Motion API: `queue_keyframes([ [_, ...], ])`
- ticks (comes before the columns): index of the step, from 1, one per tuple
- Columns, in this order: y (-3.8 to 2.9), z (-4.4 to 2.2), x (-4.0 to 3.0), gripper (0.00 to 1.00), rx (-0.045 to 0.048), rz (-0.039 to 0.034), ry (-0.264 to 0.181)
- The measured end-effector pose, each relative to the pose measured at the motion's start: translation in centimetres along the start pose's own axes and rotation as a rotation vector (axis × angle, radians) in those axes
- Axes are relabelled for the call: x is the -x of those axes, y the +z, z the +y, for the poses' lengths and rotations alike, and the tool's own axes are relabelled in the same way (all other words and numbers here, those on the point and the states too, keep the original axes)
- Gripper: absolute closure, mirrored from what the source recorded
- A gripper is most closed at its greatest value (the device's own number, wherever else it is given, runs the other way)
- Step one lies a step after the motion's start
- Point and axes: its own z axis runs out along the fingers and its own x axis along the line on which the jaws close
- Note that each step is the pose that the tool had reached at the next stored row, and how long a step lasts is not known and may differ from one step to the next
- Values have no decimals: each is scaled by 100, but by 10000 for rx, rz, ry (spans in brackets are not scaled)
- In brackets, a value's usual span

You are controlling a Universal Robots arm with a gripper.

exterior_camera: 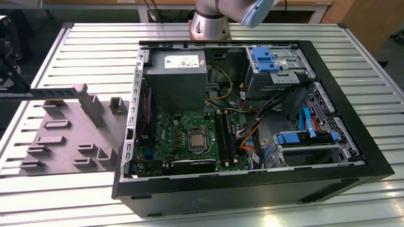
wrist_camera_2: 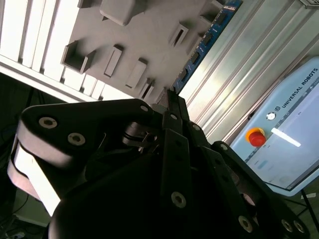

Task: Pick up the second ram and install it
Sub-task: 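Pick up the second ram and move it above second insertion slot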

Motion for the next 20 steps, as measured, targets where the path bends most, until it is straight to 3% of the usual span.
queue_keyframes([
  [20, -4, -124, 4, 88, 0, 0, 1],
])
